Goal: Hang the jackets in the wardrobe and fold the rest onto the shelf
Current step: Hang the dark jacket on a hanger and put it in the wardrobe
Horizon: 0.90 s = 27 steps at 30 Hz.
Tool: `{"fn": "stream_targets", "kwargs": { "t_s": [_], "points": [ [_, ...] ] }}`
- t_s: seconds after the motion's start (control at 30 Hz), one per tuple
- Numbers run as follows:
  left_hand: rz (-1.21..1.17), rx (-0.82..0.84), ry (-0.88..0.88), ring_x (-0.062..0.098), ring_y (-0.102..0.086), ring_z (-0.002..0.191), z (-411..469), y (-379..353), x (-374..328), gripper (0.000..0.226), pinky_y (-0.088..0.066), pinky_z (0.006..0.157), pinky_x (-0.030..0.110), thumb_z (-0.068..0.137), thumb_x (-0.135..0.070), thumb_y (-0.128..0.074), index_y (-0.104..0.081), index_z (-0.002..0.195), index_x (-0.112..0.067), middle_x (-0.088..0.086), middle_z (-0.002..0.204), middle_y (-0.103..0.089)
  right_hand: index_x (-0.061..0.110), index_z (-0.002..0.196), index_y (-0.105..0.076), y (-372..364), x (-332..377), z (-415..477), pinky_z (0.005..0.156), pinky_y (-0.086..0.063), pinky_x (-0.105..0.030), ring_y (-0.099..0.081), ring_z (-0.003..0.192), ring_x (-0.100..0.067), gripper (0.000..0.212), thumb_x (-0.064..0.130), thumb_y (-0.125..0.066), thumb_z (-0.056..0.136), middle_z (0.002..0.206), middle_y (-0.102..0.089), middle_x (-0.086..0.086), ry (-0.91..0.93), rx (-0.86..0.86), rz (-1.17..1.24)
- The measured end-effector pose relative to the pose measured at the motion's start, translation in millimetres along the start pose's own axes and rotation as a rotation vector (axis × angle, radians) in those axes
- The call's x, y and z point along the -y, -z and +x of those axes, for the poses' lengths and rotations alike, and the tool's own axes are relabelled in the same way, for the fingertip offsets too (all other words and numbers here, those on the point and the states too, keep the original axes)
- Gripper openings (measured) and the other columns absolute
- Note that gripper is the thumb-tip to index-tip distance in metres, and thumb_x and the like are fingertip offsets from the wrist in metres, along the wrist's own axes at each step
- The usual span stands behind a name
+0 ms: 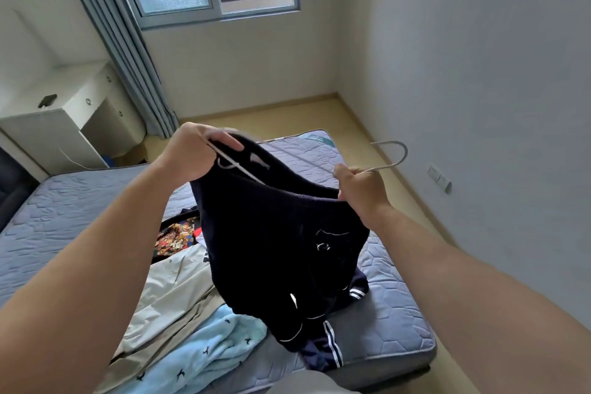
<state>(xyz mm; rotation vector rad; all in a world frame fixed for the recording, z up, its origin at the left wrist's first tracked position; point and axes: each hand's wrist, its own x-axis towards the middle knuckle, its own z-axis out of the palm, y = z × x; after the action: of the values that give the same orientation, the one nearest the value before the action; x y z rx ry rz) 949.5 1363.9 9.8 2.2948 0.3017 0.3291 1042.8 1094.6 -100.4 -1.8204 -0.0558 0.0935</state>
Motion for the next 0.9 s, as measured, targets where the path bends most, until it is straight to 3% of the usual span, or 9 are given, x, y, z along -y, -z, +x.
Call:
{"fn": "stream_targets", "kwargs": {
  "t_s": [0.1, 0.2, 0.3, 0.4, 0.53, 0.67, 0.73, 0.8, 0.9],
  "points": [
    [0.017, -0.093, -0.05, 0.003, -0.068, 0.074, 4.2, -0.5, 9.7, 0.063, -0.053, 0.065, 0.013, 0.08, 0.019, -0.049, -0.078, 0.085, -0.036, -0.011, 0.09, -0.075, 0.007, 0.051, -0.054, 7.1, -11.1, -1.5, 0.058, -0.044, -0.031, -0.052, 0.044, -0.015, 0.043, 0.038, -0.057, 0.081, 0.048, -0.055, -0.008, -0.05, 0.062, -0.097],
    [0.123, -0.183, -0.12, 0.007, -0.06, 0.087, 7.9, -4.7, 5.4, 0.063, -0.047, 0.08, 0.015, 0.072, 0.017, -0.043, -0.075, 0.086, -0.036, -0.021, 0.095, -0.064, 0.017, 0.041, -0.037, 6.0, -23.9, -7.3, 0.05, -0.037, -0.028, -0.038, 0.04, -0.013, 0.049, 0.039, -0.056, 0.08, 0.043, -0.037, 0.002, 0.005, 0.06, -0.2],
    [0.239, -0.285, -0.197, 0.008, -0.052, 0.088, 9.7, -8.1, -1.3, 0.053, -0.04, 0.079, 0.015, 0.069, 0.011, -0.042, -0.07, 0.083, -0.032, -0.019, 0.09, -0.059, 0.013, 0.043, -0.034, -1.6, -32.3, -13.8, 0.043, -0.028, -0.022, -0.028, 0.04, -0.014, 0.048, 0.033, -0.055, 0.081, 0.041, -0.024, 0.003, 0.144, 0.049, -0.327],
    [0.292, -0.34, -0.28, 0.013, -0.054, 0.092, 11.2, -15.6, -11.1, 0.043, -0.039, 0.08, 0.022, 0.073, 0.009, -0.042, -0.066, 0.081, -0.026, -0.007, 0.092, -0.064, 0.019, 0.045, -0.046, -11.4, -26.1, -18.6, 0.059, -0.037, -0.027, -0.039, 0.049, -0.012, 0.039, 0.038, -0.05, 0.079, 0.043, -0.035, 0.004, 0.243, 0.059, -0.389],
    [0.302, -0.284, -0.403, 0.016, -0.056, 0.092, 6.3, -32.7, -29.8, 0.035, -0.042, 0.081, 0.024, 0.078, 0.006, -0.046, -0.067, 0.093, -0.017, -0.001, 0.101, -0.065, 0.042, 0.055, -0.058, -28.1, -2.5, -26.2, 0.107, -0.036, -0.042, -0.052, 0.117, -0.011, 0.044, 0.056, -0.042, 0.093, 0.104, -0.061, 0.017, 0.435, 0.215, -0.452],
    [0.272, -0.234, -0.503, 0.016, -0.059, 0.101, -8.4, -45.9, -39.8, 0.038, -0.039, 0.086, 0.017, 0.08, 0.006, -0.052, -0.066, 0.11, -0.013, 0.0, 0.112, -0.067, 0.041, 0.07, -0.063, -29.8, 6.1, -24.4, 0.124, -0.011, -0.049, -0.018, 0.15, -0.012, 0.05, 0.068, -0.03, 0.096, 0.158, -0.034, 0.008, 0.488, 0.312, -0.549],
    [0.291, -0.22, -0.537, 0.017, -0.06, 0.103, -14.4, -48.6, -40.1, 0.039, -0.04, 0.087, 0.018, 0.081, 0.004, -0.056, -0.065, 0.114, -0.015, -0.001, 0.114, -0.067, 0.04, 0.081, -0.071, -24.0, 6.3, -21.0, 0.12, -0.024, -0.045, -0.038, 0.14, -0.011, 0.054, 0.072, -0.029, 0.094, 0.149, -0.044, 0.015, 0.414, 0.398, -0.524],
    [0.32, -0.208, -0.552, 0.022, -0.062, 0.101, -17.5, -48.5, -38.6, 0.037, -0.045, 0.087, 0.025, 0.082, -0.001, -0.058, -0.063, 0.116, -0.017, -0.001, 0.113, -0.069, 0.047, 0.083, -0.07, -19.1, 6.4, -21.2, 0.092, -0.047, -0.035, -0.063, 0.1, -0.005, 0.05, 0.076, -0.031, 0.092, 0.111, -0.063, 0.02, 0.332, 0.46, -0.497],
    [0.341, -0.246, -0.495, 0.032, -0.063, 0.096, -14.8, -41.1, -32.5, 0.03, -0.053, 0.085, 0.04, 0.087, -0.008, -0.06, -0.063, 0.115, -0.015, 0.006, 0.108, -0.069, 0.064, 0.086, -0.06, -15.1, 3.1, -23.1, 0.071, -0.048, -0.029, -0.064, 0.08, -0.008, 0.031, 0.077, -0.032, 0.09, 0.088, -0.064, 0.012, 0.313, 0.439, -0.582]
  ]
}}
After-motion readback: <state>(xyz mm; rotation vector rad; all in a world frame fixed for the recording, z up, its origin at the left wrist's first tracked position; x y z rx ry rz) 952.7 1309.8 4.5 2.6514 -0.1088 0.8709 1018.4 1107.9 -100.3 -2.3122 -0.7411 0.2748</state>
